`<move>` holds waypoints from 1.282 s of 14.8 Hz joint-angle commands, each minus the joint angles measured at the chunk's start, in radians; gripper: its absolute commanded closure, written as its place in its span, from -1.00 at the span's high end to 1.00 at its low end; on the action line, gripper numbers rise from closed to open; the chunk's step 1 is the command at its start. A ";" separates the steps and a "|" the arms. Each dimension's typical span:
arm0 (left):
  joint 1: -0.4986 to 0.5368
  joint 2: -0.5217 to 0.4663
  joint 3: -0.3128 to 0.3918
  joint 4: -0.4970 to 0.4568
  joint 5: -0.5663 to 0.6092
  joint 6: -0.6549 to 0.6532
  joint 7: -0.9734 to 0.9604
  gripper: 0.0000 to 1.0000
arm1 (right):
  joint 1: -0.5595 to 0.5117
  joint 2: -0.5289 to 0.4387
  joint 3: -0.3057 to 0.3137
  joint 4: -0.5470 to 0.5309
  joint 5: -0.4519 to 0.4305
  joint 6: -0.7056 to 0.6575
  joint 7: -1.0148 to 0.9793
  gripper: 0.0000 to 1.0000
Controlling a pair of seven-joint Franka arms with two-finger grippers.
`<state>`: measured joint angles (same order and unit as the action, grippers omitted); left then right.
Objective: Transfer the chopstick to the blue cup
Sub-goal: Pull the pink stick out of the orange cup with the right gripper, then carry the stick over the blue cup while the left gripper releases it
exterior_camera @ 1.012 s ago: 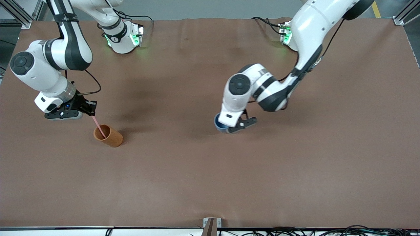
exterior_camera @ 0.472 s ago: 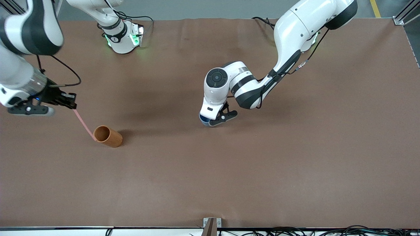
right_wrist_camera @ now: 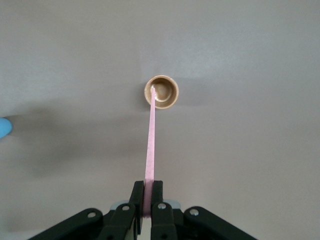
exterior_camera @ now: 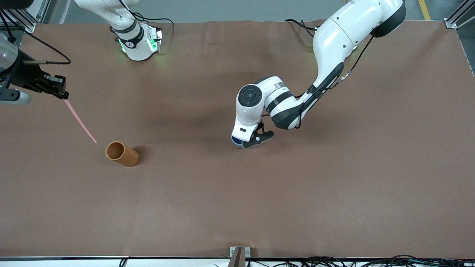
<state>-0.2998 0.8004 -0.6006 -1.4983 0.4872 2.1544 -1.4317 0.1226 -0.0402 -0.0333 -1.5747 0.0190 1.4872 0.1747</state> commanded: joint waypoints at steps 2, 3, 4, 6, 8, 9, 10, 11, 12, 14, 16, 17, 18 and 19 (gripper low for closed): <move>0.085 -0.143 -0.030 0.004 0.004 -0.134 0.116 1.00 | 0.144 0.035 -0.005 0.031 0.001 -0.015 0.222 -0.94; 0.115 -0.183 -0.030 0.003 -0.027 -0.171 0.207 1.00 | 0.184 0.048 -0.005 0.033 0.002 -0.009 0.279 -0.94; 0.125 -0.226 -0.019 0.001 -0.085 -0.207 0.311 1.00 | 0.218 0.068 -0.005 0.045 0.004 -0.005 0.326 -0.94; 0.128 -0.304 0.077 0.001 -0.163 -0.277 0.503 1.00 | 0.302 0.138 -0.005 0.109 0.047 -0.005 0.457 -0.94; 0.137 -0.377 0.166 -0.017 -0.249 -0.303 0.688 1.00 | 0.386 0.228 -0.005 0.206 0.055 -0.004 0.592 -0.95; 0.139 -0.421 0.226 -0.031 -0.296 -0.309 0.800 1.00 | 0.426 0.270 -0.005 0.247 0.056 0.001 0.644 -0.95; 0.139 -0.466 0.286 -0.048 -0.356 -0.326 0.923 1.00 | 0.460 0.308 -0.005 0.283 0.059 0.023 0.693 -0.96; 0.137 -0.508 0.339 -0.060 -0.404 -0.356 1.042 1.00 | 0.492 0.338 -0.005 0.300 0.067 0.065 0.753 -0.96; 0.137 -0.545 0.381 -0.063 -0.435 -0.393 1.148 1.00 | 0.526 0.359 -0.005 0.304 0.070 0.117 0.811 -0.97; 0.145 -0.619 0.447 -0.060 -0.473 -0.473 1.299 1.00 | 0.580 0.400 -0.005 0.306 0.087 0.203 0.891 -0.99; 0.166 -0.696 0.463 -0.059 -0.473 -0.528 1.379 1.00 | 0.607 0.430 -0.005 0.306 0.126 0.257 0.928 -0.99; 0.188 -0.736 0.459 -0.057 -0.475 -0.559 1.387 1.00 | 0.618 0.436 -0.005 0.306 0.146 0.271 0.934 -0.99; 0.192 -0.766 0.459 -0.057 -0.475 -0.585 1.392 1.00 | 0.627 0.445 -0.005 0.306 0.163 0.274 0.937 -0.99; 0.192 -0.786 0.461 -0.054 -0.475 -0.602 1.392 1.00 | 0.640 0.462 -0.005 0.306 0.176 0.283 0.947 -0.99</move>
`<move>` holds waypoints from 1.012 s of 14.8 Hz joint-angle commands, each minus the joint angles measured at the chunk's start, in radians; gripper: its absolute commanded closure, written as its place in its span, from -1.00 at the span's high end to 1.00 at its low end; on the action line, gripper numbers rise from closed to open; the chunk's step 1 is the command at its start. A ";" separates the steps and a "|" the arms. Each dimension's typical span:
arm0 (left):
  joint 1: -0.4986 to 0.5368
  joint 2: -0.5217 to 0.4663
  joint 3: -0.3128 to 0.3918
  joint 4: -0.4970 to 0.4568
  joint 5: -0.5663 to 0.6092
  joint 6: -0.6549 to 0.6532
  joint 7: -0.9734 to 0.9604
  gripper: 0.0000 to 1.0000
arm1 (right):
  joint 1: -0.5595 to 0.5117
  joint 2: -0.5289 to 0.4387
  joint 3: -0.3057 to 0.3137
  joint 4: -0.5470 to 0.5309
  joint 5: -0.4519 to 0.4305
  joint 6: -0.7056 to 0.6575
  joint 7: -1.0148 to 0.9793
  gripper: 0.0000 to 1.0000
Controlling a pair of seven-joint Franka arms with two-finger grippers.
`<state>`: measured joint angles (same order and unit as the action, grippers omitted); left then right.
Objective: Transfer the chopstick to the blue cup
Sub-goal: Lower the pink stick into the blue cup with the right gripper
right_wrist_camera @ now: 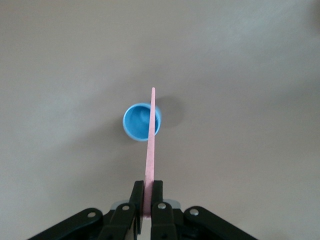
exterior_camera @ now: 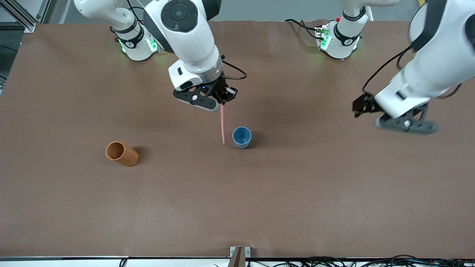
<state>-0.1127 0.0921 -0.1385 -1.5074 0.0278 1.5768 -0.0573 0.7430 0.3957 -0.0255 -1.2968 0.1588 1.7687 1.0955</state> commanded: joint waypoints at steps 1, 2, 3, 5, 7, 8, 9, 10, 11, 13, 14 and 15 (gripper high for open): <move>0.005 -0.078 -0.001 -0.030 -0.014 -0.027 -0.002 1.00 | 0.032 0.038 -0.013 0.027 0.042 0.018 0.049 -0.99; 0.002 -0.068 -0.001 0.004 -0.016 -0.029 0.002 1.00 | 0.045 0.048 -0.013 0.027 0.042 0.032 0.075 -0.99; 0.005 -0.049 -0.001 0.028 -0.016 -0.035 0.007 1.00 | 0.058 0.060 -0.014 0.027 0.042 0.035 0.089 -0.99; 0.007 -0.052 0.000 0.029 -0.016 -0.086 0.072 1.00 | 0.075 0.075 -0.014 0.025 0.042 0.035 0.096 -0.99; 0.013 -0.055 0.005 0.023 -0.016 -0.118 0.099 1.00 | 0.078 0.084 -0.014 0.024 0.042 0.035 0.104 -0.99; 0.022 -0.054 0.022 0.016 -0.013 -0.123 0.097 1.00 | 0.084 0.094 -0.014 0.022 0.044 0.035 0.104 -0.99; 0.021 -0.052 0.022 0.009 0.000 -0.094 0.097 1.00 | 0.090 0.106 -0.014 0.022 0.042 0.037 0.104 -0.99; 0.022 -0.052 0.022 0.007 -0.015 -0.049 0.087 1.00 | 0.092 0.118 -0.014 0.022 0.042 0.044 0.103 -0.99; 0.025 -0.052 0.023 0.007 -0.026 -0.047 0.083 1.00 | 0.093 0.126 -0.014 0.022 0.042 0.063 0.104 -0.99; 0.042 -0.048 0.030 0.006 -0.052 -0.034 0.090 1.00 | 0.093 0.152 -0.014 0.021 0.044 0.101 0.103 -0.99; 0.041 -0.048 0.030 0.004 -0.054 -0.029 0.082 1.00 | 0.096 0.163 -0.014 0.021 0.044 0.109 0.101 -0.98; 0.041 -0.051 0.030 0.003 -0.057 -0.029 0.080 1.00 | 0.099 0.173 -0.014 0.021 0.042 0.121 0.098 -0.97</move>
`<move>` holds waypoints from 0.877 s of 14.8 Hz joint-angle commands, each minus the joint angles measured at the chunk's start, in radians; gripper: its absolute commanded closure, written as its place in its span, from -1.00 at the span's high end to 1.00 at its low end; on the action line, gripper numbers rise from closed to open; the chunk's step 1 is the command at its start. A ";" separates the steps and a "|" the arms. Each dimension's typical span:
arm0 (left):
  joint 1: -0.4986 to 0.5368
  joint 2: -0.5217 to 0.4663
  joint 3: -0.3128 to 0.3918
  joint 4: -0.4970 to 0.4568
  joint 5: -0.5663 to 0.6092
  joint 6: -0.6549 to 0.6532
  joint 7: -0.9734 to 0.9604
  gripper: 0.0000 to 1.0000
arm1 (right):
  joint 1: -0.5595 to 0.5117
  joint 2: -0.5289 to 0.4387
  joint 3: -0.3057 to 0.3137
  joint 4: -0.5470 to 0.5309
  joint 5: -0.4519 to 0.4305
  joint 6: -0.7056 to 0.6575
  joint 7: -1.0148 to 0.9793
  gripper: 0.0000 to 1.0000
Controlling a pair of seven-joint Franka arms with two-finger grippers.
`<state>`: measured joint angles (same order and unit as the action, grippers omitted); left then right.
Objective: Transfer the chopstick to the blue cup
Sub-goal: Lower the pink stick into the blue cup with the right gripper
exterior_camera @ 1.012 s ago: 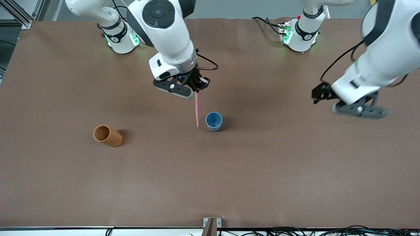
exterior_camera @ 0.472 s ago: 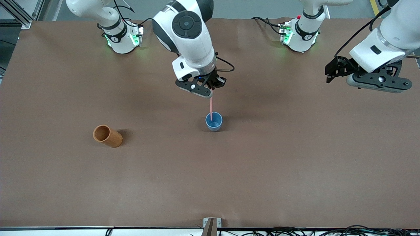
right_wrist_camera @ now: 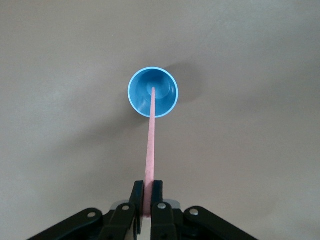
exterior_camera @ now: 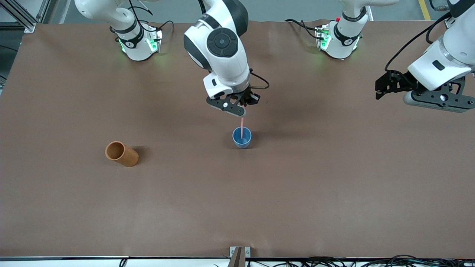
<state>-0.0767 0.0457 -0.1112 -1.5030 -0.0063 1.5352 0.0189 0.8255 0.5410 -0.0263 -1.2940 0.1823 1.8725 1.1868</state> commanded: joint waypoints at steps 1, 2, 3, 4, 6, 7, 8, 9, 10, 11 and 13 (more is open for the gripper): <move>-0.001 -0.004 0.002 -0.002 -0.029 0.013 0.004 1.00 | 0.017 0.037 -0.014 0.016 0.020 0.039 0.002 -0.96; -0.005 -0.004 0.005 -0.002 -0.037 0.013 0.004 1.00 | 0.017 0.046 -0.014 0.015 0.019 0.066 0.001 -0.95; -0.008 -0.007 0.016 -0.002 -0.037 0.013 0.004 1.00 | 0.018 0.054 -0.014 0.007 0.017 0.082 -0.001 -0.93; -0.008 -0.010 0.022 -0.005 -0.037 0.008 0.007 1.00 | 0.017 0.059 -0.014 0.001 0.016 0.085 -0.001 -0.91; -0.009 -0.017 0.030 -0.014 -0.037 0.009 0.007 1.00 | 0.017 0.071 -0.014 0.001 0.013 0.088 -0.003 -0.77; -0.009 -0.015 0.031 -0.016 -0.035 0.013 0.007 1.00 | 0.014 0.071 -0.014 0.002 0.012 0.089 -0.003 -0.54; -0.008 -0.014 0.031 -0.014 -0.035 0.016 0.007 1.00 | 0.011 0.071 -0.015 0.002 0.011 0.088 -0.003 -0.19; -0.003 -0.013 0.031 -0.014 -0.037 0.016 0.009 1.00 | 0.015 0.070 -0.017 0.002 0.006 0.088 -0.003 0.23; 0.003 -0.015 0.030 -0.014 -0.038 0.014 0.013 1.00 | 0.014 0.065 -0.017 0.005 -0.012 0.086 -0.003 0.65; 0.005 -0.015 0.030 -0.014 -0.038 0.014 0.016 1.00 | 0.011 0.060 -0.017 0.008 -0.038 0.085 -0.003 0.76; 0.005 -0.014 0.030 -0.014 -0.038 0.016 0.016 1.00 | 0.004 0.036 -0.021 0.008 -0.066 0.083 -0.007 1.00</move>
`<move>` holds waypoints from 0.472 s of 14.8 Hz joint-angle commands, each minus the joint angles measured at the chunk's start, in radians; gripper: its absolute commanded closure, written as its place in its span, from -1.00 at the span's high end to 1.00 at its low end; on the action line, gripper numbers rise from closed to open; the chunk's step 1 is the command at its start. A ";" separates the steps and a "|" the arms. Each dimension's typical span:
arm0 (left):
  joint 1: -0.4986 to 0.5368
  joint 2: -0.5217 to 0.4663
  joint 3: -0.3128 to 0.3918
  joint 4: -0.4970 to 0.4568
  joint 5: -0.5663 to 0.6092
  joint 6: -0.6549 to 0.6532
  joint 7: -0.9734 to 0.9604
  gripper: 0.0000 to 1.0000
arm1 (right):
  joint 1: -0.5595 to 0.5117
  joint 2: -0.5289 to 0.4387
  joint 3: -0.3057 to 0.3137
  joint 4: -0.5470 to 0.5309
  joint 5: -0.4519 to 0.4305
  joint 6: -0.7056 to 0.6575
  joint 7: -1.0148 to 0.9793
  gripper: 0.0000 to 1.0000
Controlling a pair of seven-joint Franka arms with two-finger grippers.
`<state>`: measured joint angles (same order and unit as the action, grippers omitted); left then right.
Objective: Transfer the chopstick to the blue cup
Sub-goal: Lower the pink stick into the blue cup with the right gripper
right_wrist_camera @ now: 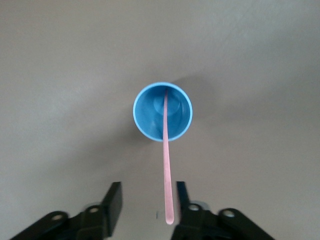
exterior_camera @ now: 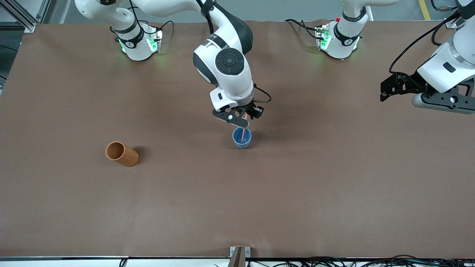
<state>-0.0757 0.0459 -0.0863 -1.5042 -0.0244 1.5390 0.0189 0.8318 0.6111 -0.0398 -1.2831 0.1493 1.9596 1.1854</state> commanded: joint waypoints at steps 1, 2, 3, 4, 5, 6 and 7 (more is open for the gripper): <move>0.004 -0.014 0.005 -0.011 -0.020 0.012 0.016 1.00 | -0.007 -0.063 -0.009 -0.002 -0.051 -0.005 -0.009 1.00; 0.004 -0.014 0.005 -0.013 -0.020 0.010 0.016 1.00 | -0.025 -0.088 -0.009 -0.002 -0.072 -0.010 -0.020 1.00; 0.004 -0.014 0.005 -0.013 -0.020 0.010 0.016 1.00 | -0.052 -0.120 -0.009 -0.005 -0.080 -0.013 -0.044 1.00; 0.004 -0.014 0.005 -0.013 -0.020 0.010 0.016 1.00 | -0.086 -0.160 -0.009 -0.007 -0.080 -0.037 -0.087 1.00; 0.004 -0.014 0.005 -0.013 -0.020 0.010 0.016 1.00 | -0.121 -0.190 -0.009 -0.007 -0.080 -0.074 -0.143 1.00; 0.002 -0.014 0.005 -0.013 -0.020 0.010 0.016 1.00 | -0.158 -0.226 -0.009 -0.007 -0.082 -0.112 -0.205 1.00; 0.002 -0.014 0.005 -0.014 -0.020 0.010 0.018 1.00 | -0.201 -0.261 -0.009 -0.008 -0.080 -0.166 -0.263 1.00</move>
<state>-0.0758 0.0460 -0.0859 -1.5052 -0.0245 1.5390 0.0189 0.7114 0.4436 -0.0647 -1.2490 0.0746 1.8635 1.0262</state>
